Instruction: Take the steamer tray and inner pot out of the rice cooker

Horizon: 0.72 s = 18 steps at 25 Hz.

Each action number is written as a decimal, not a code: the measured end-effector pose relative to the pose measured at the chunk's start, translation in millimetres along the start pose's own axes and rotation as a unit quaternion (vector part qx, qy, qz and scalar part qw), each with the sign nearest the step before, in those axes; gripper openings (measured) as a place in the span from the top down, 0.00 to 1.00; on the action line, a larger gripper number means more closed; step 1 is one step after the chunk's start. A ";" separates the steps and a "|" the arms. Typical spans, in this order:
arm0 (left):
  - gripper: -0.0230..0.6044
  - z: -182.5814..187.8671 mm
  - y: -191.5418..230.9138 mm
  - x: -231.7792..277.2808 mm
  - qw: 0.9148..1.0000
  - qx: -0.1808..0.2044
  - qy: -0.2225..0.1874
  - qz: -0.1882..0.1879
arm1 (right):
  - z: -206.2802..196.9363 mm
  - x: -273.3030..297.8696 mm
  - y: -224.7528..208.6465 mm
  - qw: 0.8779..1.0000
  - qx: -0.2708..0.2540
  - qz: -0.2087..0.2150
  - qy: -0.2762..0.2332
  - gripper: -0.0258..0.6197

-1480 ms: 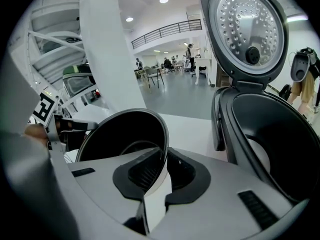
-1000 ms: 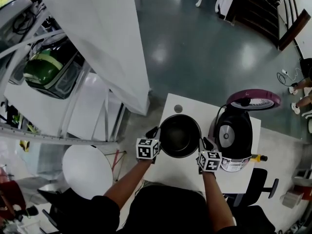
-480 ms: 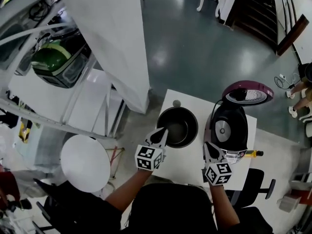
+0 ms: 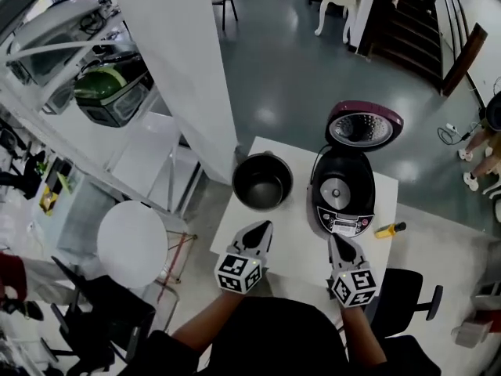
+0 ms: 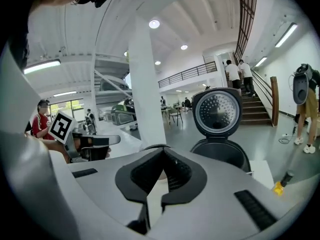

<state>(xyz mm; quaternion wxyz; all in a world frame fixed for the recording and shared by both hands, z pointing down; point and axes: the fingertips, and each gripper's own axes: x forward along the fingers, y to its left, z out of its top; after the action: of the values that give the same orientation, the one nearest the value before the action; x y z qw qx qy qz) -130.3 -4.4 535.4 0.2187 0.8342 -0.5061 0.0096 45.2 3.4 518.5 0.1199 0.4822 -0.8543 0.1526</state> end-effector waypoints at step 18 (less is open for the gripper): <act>0.96 -102.6 -192.3 -85.7 0.999 0.031 -0.008 0.000 | -90.5 -245.0 -83.1 0.994 0.007 -0.106 -0.028 0.96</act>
<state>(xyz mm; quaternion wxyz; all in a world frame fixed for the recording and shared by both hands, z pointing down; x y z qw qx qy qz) 12.2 181.4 539.5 0.1887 0.8405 -0.5076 0.0188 245.9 189.8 528.0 0.1082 0.5749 -0.8003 0.1315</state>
